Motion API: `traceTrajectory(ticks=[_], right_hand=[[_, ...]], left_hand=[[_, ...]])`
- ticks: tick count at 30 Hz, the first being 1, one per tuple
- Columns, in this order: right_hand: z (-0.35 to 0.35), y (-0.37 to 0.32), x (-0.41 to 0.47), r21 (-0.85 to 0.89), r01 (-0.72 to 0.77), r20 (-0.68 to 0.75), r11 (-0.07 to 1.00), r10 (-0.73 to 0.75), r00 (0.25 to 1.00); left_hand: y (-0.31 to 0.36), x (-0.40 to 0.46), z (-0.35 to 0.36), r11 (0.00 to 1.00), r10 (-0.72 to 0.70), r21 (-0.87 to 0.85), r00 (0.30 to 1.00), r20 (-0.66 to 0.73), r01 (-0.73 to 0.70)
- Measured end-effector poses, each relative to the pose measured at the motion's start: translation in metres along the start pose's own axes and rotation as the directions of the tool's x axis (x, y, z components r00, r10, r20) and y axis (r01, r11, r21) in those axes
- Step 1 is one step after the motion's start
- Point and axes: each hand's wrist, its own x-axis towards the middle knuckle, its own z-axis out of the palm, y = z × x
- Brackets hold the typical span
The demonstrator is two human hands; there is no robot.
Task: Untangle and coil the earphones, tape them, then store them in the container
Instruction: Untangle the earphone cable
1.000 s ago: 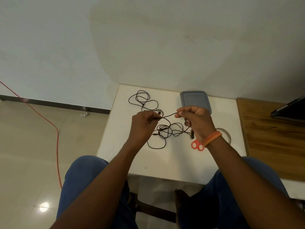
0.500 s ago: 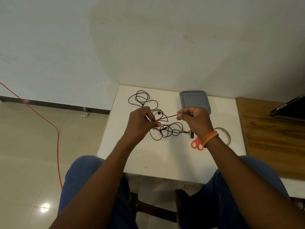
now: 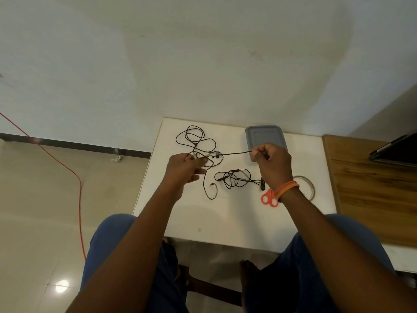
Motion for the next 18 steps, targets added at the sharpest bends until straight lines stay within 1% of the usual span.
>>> traceTrajectory(ticks=[1,3,5,7,8,9,12,14,16,18], right_hand=[[0.001,0.000,0.000,-0.011,0.001,0.006,1.000,-0.001,1.000],[0.001,0.000,-0.001,-0.022,-0.003,0.014,1.000,0.003,1.000],[0.001,-0.001,0.000,-0.005,-0.014,0.016,1.000,0.014,1.000],[0.001,-0.002,-0.001,0.019,-0.011,0.024,1.000,0.010,1.000],[0.002,-0.003,-0.002,0.023,0.002,0.032,1.000,-0.003,0.999],[0.003,-0.004,-0.004,0.025,0.020,0.042,0.999,-0.021,0.999],[0.009,-0.006,-0.009,0.031,0.065,0.078,0.997,-0.068,0.995],[0.013,-0.007,-0.011,0.035,0.089,0.096,0.995,-0.092,0.991],[0.016,-0.007,-0.013,0.044,0.106,0.116,0.993,-0.111,0.987],[0.018,-0.009,-0.015,0.053,0.115,0.136,0.992,-0.121,0.983]], left_hand=[[0.005,0.000,-0.001,0.986,-0.063,-0.153,0.998,0.009,0.064],[0.007,0.001,-0.005,0.904,-0.138,-0.403,0.990,0.038,0.141],[0.006,0.003,-0.012,0.762,-0.210,-0.613,0.975,0.070,0.208],[0.001,0.007,-0.014,0.637,-0.292,-0.733,0.955,0.058,0.239],[-0.002,0.008,-0.013,0.614,-0.339,-0.749,0.940,0.035,0.249],[-0.006,0.009,-0.012,0.627,-0.385,-0.732,0.923,0.009,0.268],[-0.018,0.009,-0.009,0.743,-0.491,-0.545,0.869,-0.053,0.387],[-0.021,0.007,-0.006,0.759,-0.530,-0.478,0.846,-0.059,0.443],[-0.022,0.004,-0.001,0.782,-0.515,-0.457,0.852,-0.091,0.424],[-0.020,0.000,0.007,0.850,-0.423,-0.409,0.893,-0.156,0.332]])
